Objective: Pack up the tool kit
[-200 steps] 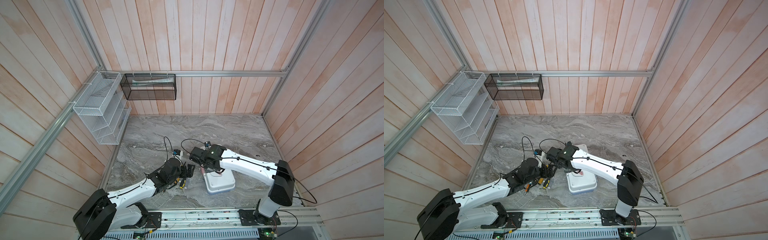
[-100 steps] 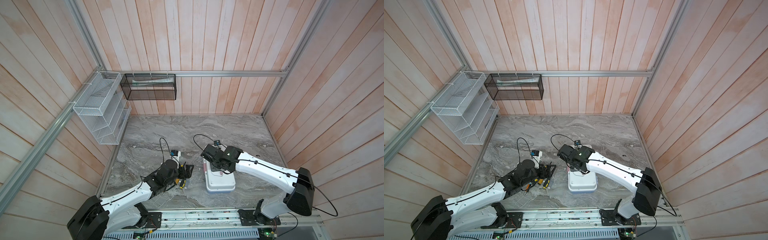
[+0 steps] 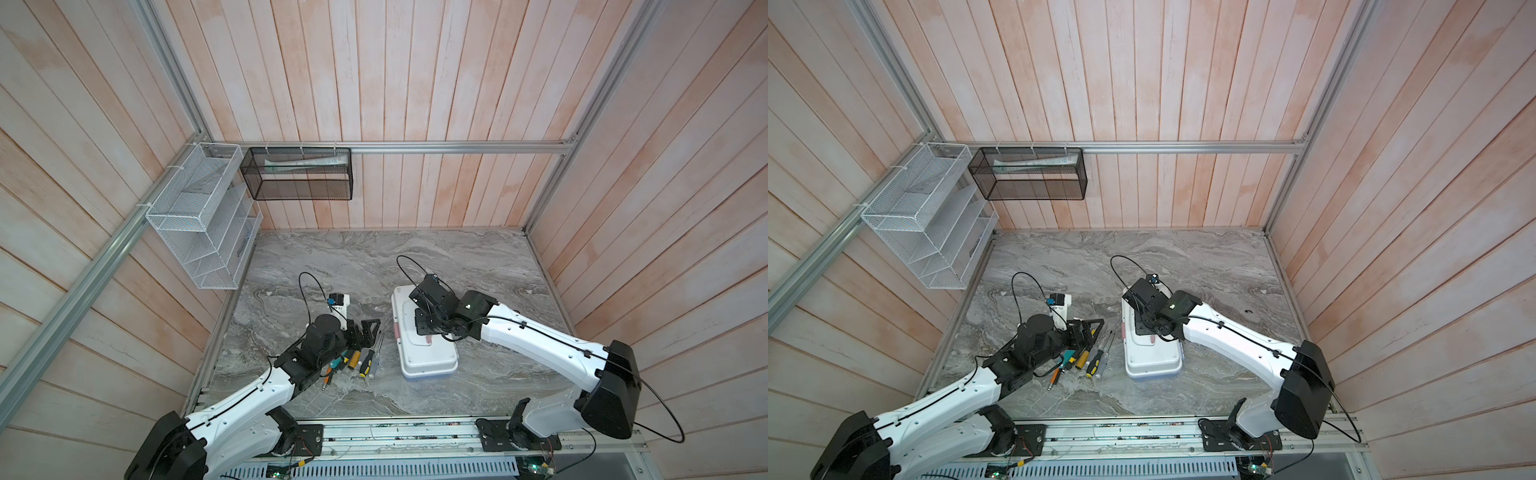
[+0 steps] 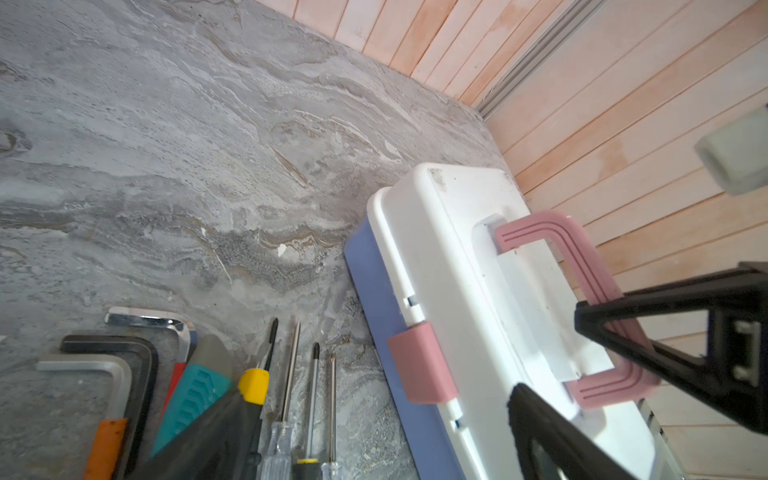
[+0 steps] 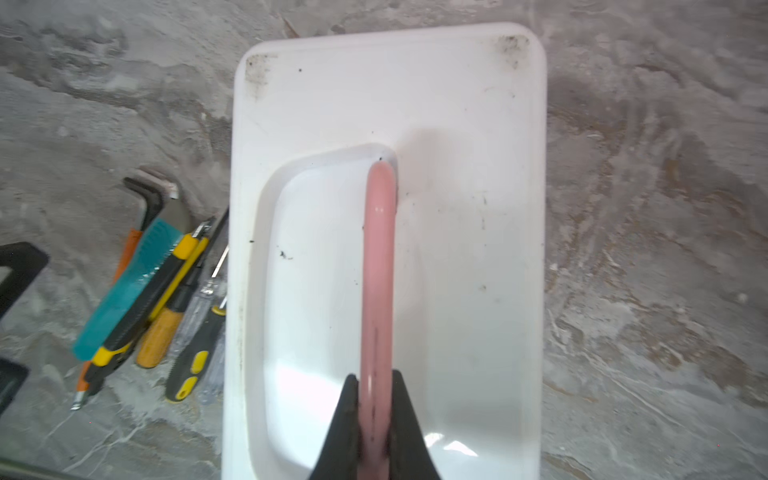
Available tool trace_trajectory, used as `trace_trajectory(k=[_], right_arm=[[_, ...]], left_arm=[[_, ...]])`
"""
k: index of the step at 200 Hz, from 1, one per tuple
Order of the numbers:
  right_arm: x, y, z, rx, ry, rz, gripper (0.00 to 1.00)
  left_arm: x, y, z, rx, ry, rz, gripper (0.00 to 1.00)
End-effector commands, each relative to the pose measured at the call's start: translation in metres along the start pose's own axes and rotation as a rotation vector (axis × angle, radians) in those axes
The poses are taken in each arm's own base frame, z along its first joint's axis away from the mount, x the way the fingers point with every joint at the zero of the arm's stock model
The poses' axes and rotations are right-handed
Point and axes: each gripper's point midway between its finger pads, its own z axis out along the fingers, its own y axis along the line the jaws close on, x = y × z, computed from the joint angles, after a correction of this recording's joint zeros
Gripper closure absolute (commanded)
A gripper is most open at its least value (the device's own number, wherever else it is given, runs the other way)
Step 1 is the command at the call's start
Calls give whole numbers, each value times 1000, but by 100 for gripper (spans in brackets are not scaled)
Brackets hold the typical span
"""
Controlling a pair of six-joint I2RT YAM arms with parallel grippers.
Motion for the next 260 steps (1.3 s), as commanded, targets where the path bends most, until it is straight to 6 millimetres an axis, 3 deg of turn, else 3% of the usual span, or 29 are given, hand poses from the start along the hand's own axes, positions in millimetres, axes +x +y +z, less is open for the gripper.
trace_trajectory(k=[1, 44, 80, 124, 150, 191, 218, 236, 260], right_arm=[[-41, 33, -29, -282, -139, 55, 100], [-38, 13, -31, -593, -190, 177, 100], [-27, -36, -36, -716, -261, 288, 100], [6, -112, -6, -584, -226, 435, 100], [17, -149, 4, -354, -211, 454, 100], [16, -191, 2, -87, -219, 439, 100], [21, -201, 5, -17, -186, 419, 100], [15, -193, 3, -57, -203, 406, 100], [-2, -169, -1, -177, -253, 340, 100]], left_arm=[[-14, -18, -5, 79, 3, 26, 0], [-17, -26, 1, 63, 87, 86, 0], [-20, -36, 8, 72, 126, 73, 0], [-26, -60, 22, 54, 164, 95, 0], [-26, -76, 34, 77, 206, 72, 0], [-30, -114, 51, 121, 225, 71, 0], [-28, -129, 63, 138, 265, 32, 0], [-31, -140, 68, 165, 275, 18, 0], [-36, -155, 67, 177, 291, 18, 0]])
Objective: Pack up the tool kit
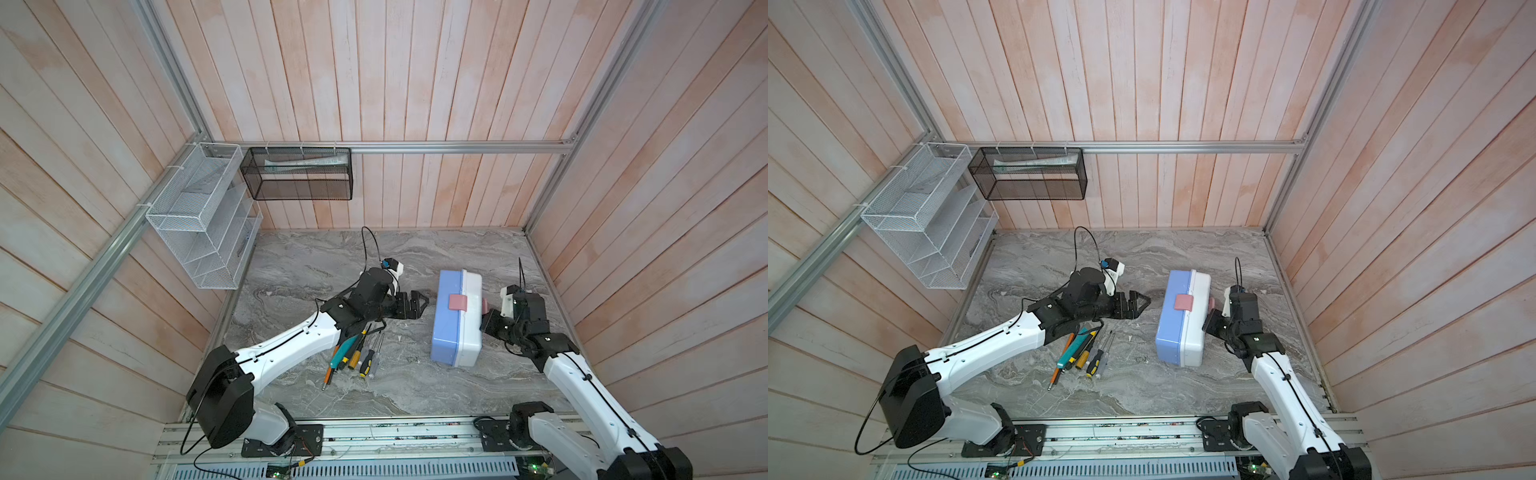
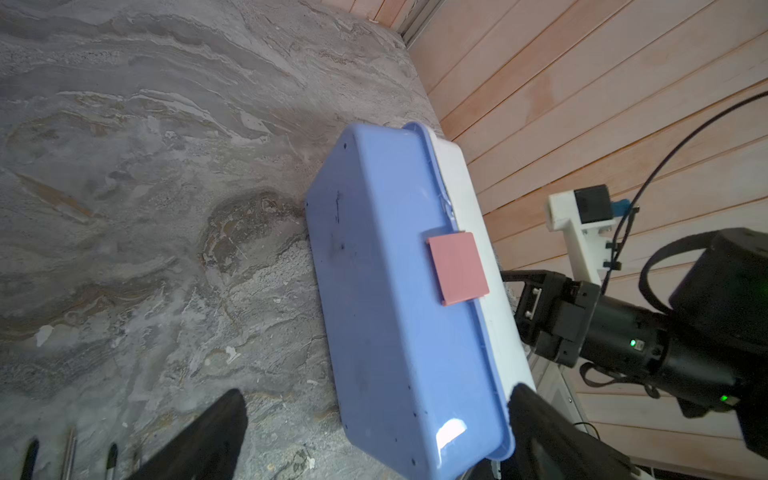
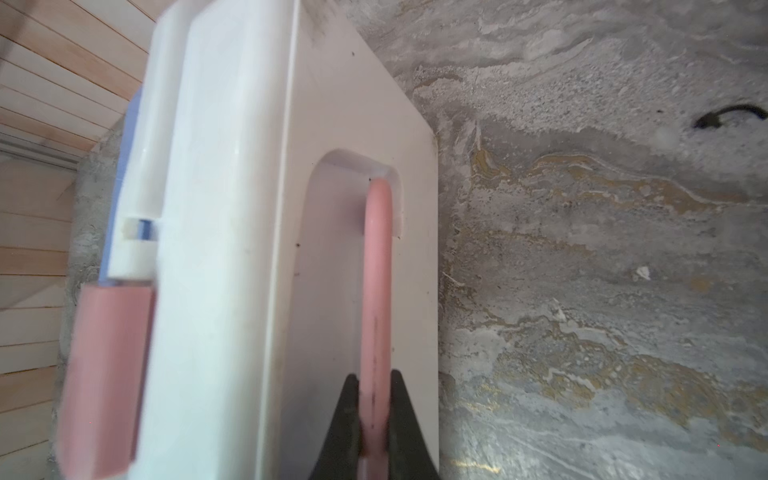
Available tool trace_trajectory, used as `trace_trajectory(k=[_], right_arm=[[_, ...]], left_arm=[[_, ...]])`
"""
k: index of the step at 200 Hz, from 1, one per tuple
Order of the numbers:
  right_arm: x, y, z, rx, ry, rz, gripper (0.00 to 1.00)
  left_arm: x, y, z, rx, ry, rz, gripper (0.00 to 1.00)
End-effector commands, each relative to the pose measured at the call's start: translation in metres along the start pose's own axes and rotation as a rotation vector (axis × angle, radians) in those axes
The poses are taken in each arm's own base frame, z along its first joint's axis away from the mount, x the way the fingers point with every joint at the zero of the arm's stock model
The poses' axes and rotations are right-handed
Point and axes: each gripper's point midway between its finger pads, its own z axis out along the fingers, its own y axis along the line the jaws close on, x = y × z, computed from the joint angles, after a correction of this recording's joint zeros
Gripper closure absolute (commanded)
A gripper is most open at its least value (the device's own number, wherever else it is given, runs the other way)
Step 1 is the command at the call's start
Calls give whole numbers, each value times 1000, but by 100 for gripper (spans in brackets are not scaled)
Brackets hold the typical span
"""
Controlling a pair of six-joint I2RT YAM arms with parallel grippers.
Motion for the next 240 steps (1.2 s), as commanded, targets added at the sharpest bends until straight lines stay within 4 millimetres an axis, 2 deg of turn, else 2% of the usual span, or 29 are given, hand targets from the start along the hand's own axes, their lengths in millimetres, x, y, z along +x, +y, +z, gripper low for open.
trace_trajectory(k=[1, 26, 66, 123, 181, 210, 240], right_arm=[[0, 22, -1, -95, 8, -72, 100], [4, 55, 2, -215, 13, -143, 100], [11, 81, 12, -312, 50, -200, 100], [3, 90, 16, -307, 24, -231, 100], [-1, 93, 13, -309, 7, -245, 100], [2, 94, 14, -318, 13, -248, 100], [6, 96, 16, -324, 23, -253, 100]], left_arm=[[-6, -20, -2, 32, 22, -15, 0], [-10, -27, -7, 25, 14, -15, 0], [-4, -23, -1, 32, 25, -29, 0], [14, -25, 13, 57, 86, -100, 0], [39, -4, 24, -52, 167, -193, 0], [40, -1, 28, -71, 176, -196, 0], [34, -10, 31, -21, 148, -193, 0]])
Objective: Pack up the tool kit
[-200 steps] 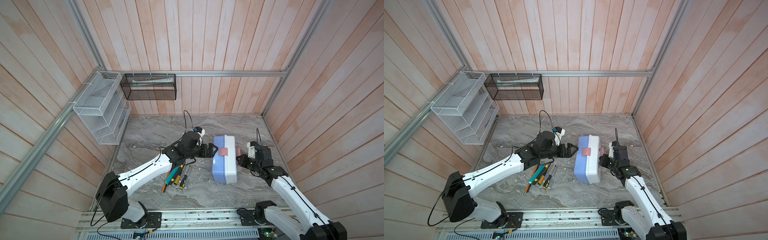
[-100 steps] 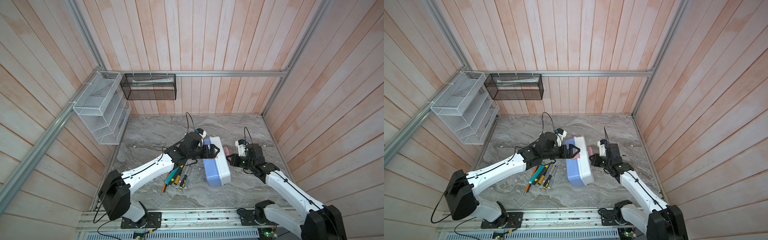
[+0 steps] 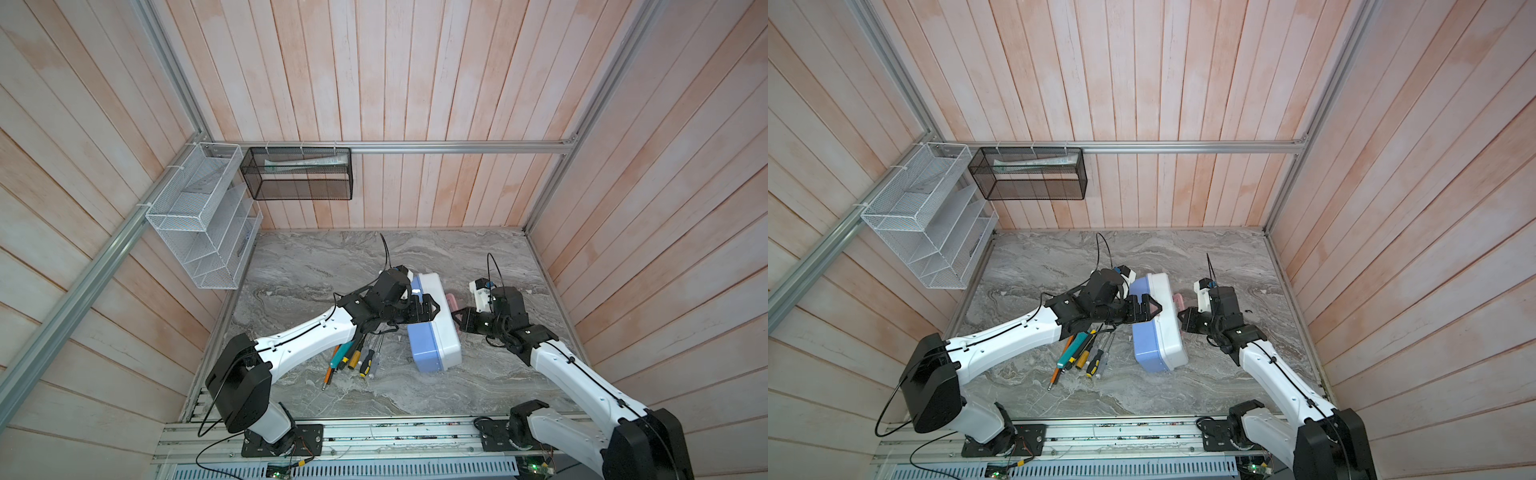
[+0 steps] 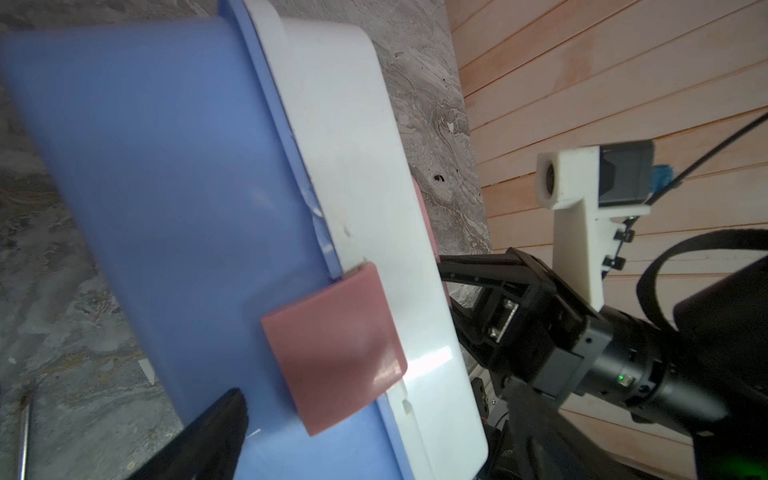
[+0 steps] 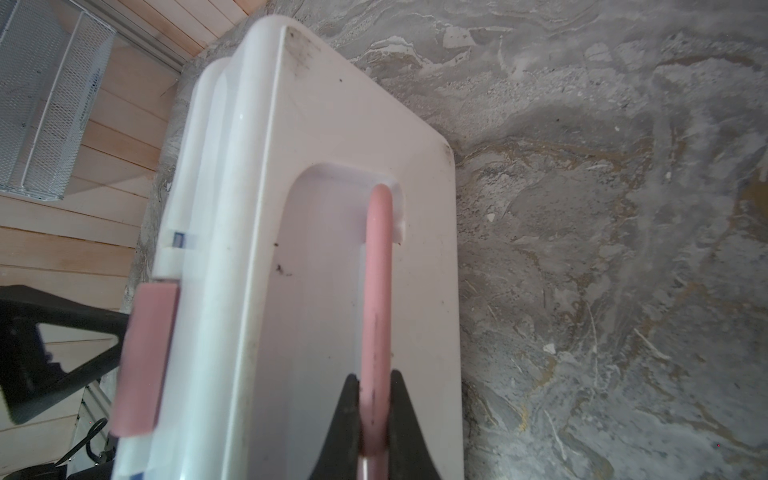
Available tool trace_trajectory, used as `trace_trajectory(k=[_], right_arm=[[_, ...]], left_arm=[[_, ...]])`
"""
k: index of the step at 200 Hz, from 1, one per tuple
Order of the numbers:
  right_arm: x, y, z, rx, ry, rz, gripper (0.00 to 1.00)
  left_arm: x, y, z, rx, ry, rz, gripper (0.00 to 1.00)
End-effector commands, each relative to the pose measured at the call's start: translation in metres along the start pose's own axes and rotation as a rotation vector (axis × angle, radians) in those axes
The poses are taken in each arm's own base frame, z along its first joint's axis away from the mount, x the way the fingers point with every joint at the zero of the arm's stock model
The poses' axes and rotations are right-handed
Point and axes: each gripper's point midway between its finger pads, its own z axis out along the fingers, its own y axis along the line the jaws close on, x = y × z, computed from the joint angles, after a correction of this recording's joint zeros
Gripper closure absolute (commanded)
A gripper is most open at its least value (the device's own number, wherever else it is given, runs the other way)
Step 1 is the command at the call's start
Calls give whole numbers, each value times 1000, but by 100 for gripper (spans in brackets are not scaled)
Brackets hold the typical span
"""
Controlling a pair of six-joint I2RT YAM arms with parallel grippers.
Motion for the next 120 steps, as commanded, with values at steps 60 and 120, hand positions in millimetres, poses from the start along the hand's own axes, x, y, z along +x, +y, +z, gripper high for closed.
trace_trajectory(k=[60, 120], right_arm=[[-16, 25, 1, -67, -66, -79, 100], [-20, 29, 1, -75, -89, -82, 100]], left_arm=[[8, 0, 19, 36, 42, -17, 0], [15, -25, 16, 281, -8, 13, 0]])
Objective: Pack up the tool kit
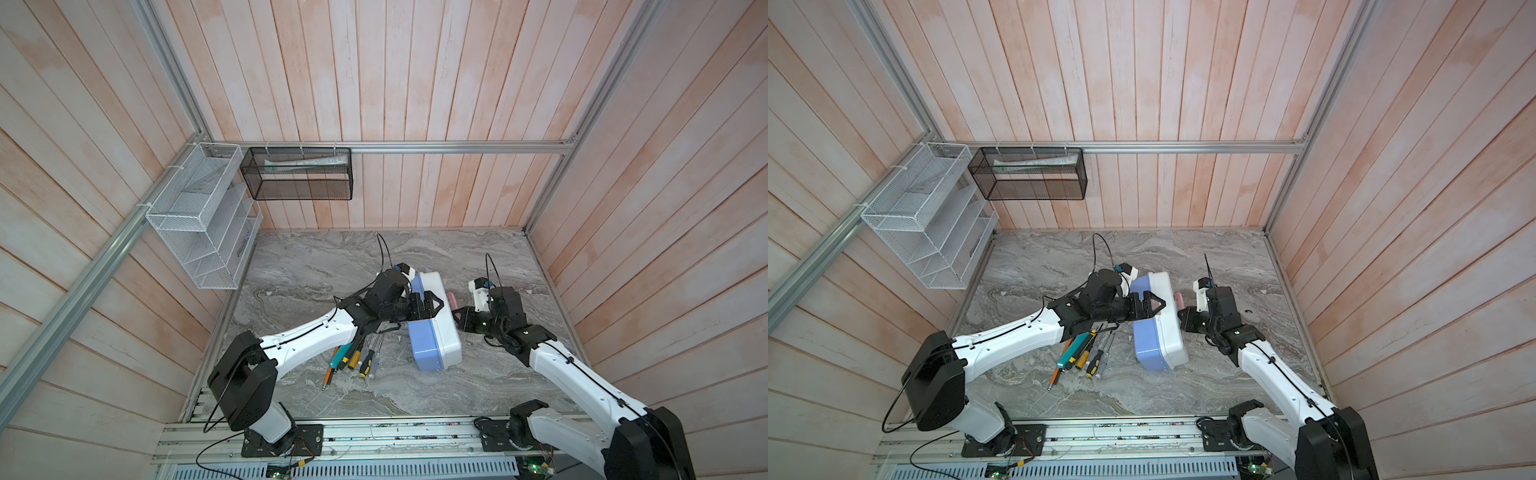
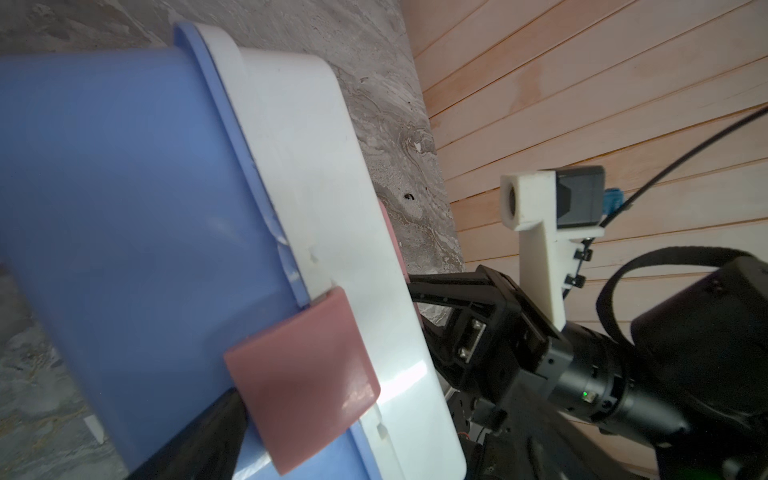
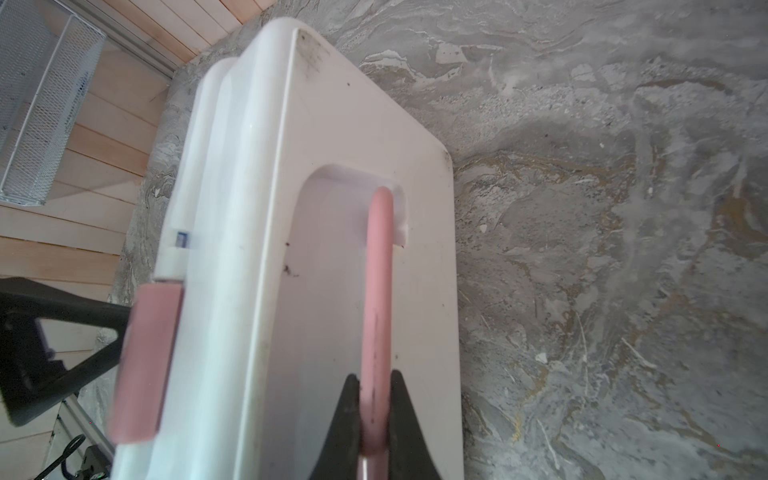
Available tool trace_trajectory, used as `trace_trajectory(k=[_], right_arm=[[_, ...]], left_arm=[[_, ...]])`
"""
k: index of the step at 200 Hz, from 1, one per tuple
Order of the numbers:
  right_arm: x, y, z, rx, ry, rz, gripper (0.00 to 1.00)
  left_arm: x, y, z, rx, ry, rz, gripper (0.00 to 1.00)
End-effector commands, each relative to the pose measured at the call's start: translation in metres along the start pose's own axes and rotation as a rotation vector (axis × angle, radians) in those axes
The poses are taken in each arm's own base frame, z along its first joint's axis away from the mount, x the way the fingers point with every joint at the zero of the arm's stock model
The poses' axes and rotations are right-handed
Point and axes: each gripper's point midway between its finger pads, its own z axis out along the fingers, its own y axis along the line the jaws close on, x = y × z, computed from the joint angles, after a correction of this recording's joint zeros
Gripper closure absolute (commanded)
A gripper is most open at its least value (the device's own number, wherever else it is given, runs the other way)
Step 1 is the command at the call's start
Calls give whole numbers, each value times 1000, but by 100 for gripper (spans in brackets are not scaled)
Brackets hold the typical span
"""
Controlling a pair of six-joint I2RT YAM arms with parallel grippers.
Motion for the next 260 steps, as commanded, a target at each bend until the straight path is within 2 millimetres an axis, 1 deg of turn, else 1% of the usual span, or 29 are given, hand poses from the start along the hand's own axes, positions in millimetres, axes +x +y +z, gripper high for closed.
trace_trajectory(k=[1, 27, 39, 59, 73, 87, 102, 132, 163, 182, 197, 210, 228, 246, 260], right_arm=[[-16, 29, -2, -108, -62, -61, 100], [-17, 30, -2, -116, -71, -59, 100], [-16, 28, -1, -111, -67, -58, 100], [-15, 26, 0, -98, -65, -59, 100], [-16, 25, -1, -93, -67, -61, 100], [-16, 24, -3, -81, -73, -61, 100], [-20, 22, -7, -61, -88, -58, 100], [-31, 22, -20, -25, -128, -77, 100], [-42, 35, -33, -48, -151, -86, 100], [-49, 44, -39, -63, -157, -88, 100], [-50, 52, -39, -70, -151, -87, 100], [-47, 59, -36, -72, -135, -87, 100], [-40, 63, -26, -49, -105, -82, 100], [-33, 63, -18, -24, -79, -61, 100], [-32, 63, -16, -16, -79, -41, 100]], left_arm=[[24, -14, 8, 153, 52, -5, 0], [28, -22, 3, 258, 26, 6, 0], [27, -28, -2, 303, 3, 17, 0], [21, -36, -10, 332, -29, 58, 0], [15, -38, -16, 320, -59, 86, 0], [8, -37, -22, 302, -87, 104, 0], [1, -30, -30, 267, -115, 112, 0], [-19, -23, -55, 269, -199, 120, 0], [-31, -3, -77, 135, -254, 175, 0], [-33, 10, -90, 60, -281, 205, 0], [-33, 18, -100, 14, -301, 212, 0], [-30, 27, -106, -20, -310, 211, 0], [-23, 40, -111, -59, -316, 201, 0], [-13, 56, -113, -86, -316, 179, 0], [-2, 72, -111, -114, -307, 160, 0]])
